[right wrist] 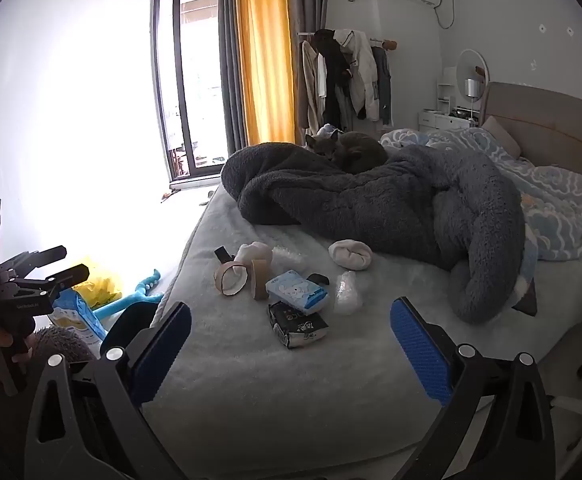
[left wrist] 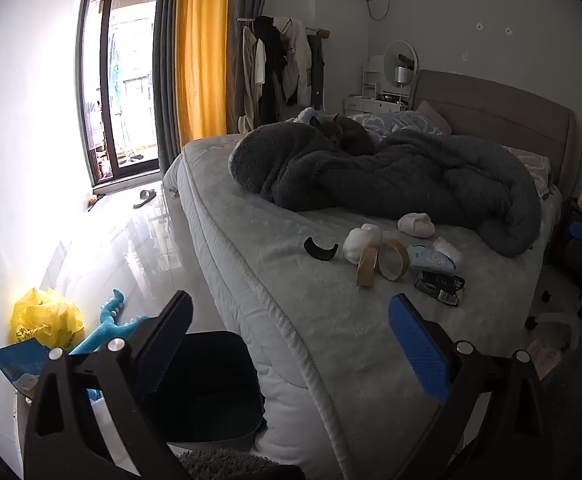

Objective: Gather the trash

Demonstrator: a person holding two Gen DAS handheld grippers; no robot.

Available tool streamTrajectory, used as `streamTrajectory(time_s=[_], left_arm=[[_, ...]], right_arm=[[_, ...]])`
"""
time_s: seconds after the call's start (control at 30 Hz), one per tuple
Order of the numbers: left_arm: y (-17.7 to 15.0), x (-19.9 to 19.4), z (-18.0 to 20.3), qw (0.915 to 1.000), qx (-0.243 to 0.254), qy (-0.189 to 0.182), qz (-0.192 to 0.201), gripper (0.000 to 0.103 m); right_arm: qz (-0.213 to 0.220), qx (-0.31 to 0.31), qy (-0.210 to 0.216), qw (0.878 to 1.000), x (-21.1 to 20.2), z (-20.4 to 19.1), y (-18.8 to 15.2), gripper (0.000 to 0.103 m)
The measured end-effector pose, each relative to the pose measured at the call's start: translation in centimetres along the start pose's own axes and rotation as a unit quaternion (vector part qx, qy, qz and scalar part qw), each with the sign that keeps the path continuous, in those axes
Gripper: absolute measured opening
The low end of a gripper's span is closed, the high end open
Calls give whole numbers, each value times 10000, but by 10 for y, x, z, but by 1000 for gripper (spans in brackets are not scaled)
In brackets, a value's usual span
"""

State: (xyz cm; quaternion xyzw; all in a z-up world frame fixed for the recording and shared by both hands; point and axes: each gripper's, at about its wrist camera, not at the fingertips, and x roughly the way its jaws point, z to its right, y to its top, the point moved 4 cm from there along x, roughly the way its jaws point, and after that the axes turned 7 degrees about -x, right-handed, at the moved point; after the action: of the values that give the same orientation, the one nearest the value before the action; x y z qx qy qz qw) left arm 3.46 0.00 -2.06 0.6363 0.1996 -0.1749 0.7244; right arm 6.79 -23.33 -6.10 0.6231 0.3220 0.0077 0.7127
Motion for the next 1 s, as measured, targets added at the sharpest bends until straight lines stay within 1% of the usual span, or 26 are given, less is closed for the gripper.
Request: streamTrajectory(time_s=[1.0], left_arm=[[0,0,0,10000,11,5,14,100]], right_arm=[[-20,-30,-18,10000,0,0,0,100]])
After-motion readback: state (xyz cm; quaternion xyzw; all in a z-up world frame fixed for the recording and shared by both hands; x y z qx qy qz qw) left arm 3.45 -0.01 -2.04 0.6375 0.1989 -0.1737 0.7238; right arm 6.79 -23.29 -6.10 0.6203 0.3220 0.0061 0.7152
